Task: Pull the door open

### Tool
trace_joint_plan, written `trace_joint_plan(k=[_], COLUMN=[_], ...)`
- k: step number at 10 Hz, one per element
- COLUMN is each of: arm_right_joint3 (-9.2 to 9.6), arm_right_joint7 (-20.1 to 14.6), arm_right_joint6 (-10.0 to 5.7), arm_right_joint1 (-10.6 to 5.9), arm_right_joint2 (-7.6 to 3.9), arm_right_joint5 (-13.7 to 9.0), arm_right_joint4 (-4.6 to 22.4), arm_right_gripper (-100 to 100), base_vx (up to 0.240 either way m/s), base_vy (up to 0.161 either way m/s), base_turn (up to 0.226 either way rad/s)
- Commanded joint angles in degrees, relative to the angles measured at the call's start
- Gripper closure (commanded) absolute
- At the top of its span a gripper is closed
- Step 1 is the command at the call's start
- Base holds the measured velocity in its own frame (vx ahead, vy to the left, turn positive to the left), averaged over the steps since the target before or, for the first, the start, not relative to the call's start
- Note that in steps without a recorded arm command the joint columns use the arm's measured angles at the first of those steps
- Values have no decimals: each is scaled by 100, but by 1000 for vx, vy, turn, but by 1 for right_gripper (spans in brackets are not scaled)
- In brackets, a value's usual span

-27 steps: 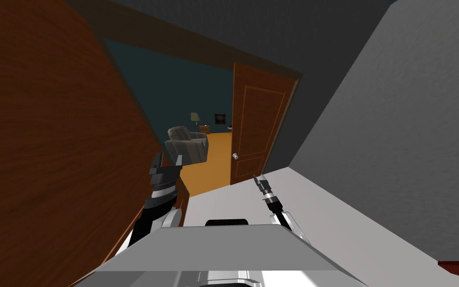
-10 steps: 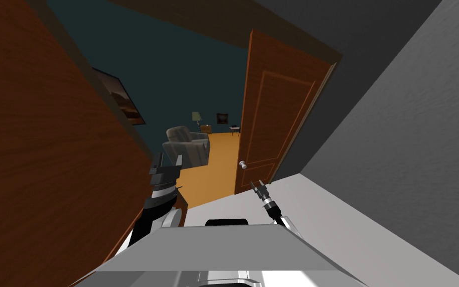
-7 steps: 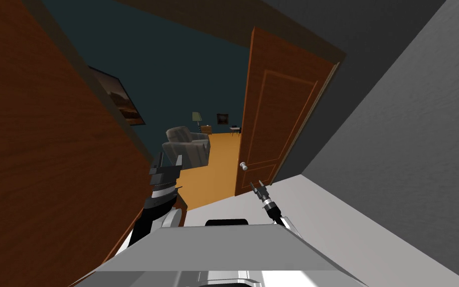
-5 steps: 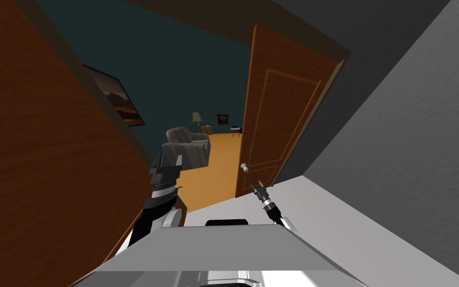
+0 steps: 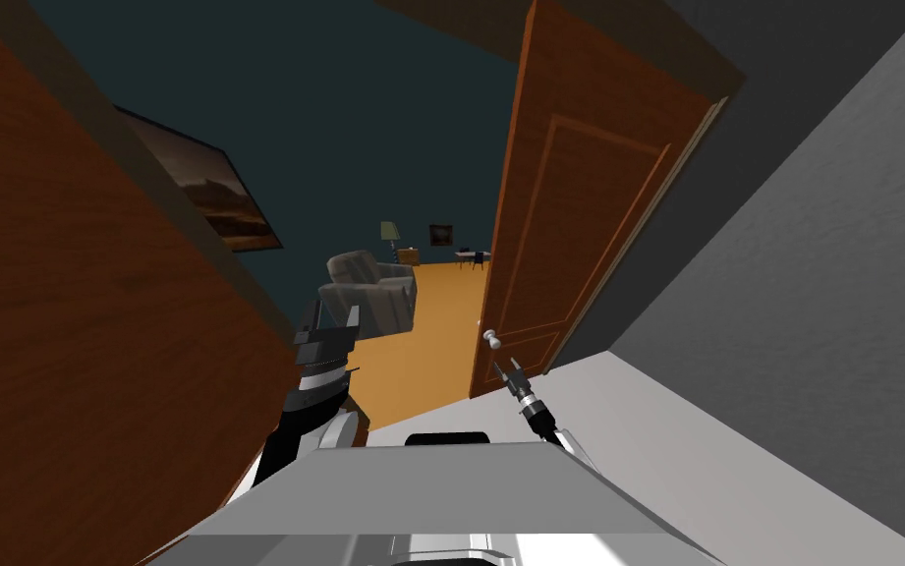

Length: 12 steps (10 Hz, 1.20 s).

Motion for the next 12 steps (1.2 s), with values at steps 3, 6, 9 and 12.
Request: trace_joint_plan(k=[3, 6, 9, 12], arm_right_joint3=[332, 557, 552, 552], arm_right_joint7=[110, 174, 157, 157], arm_right_joint6=[-81, -123, -140, -140], arm_right_joint1=[-15, -19, 68, 68], arm_right_joint2=[-262, -435, -368, -368], arm_right_joint5=[-458, -762, -684, -684], arm_right_joint4=[188, 297, 296, 296], arm_right_gripper=[-100, -100, 100, 100], base_vx=[195, 162, -8, -2], base_vy=[129, 17, 1, -6], base_turn=[-4, -47, -14, 7])
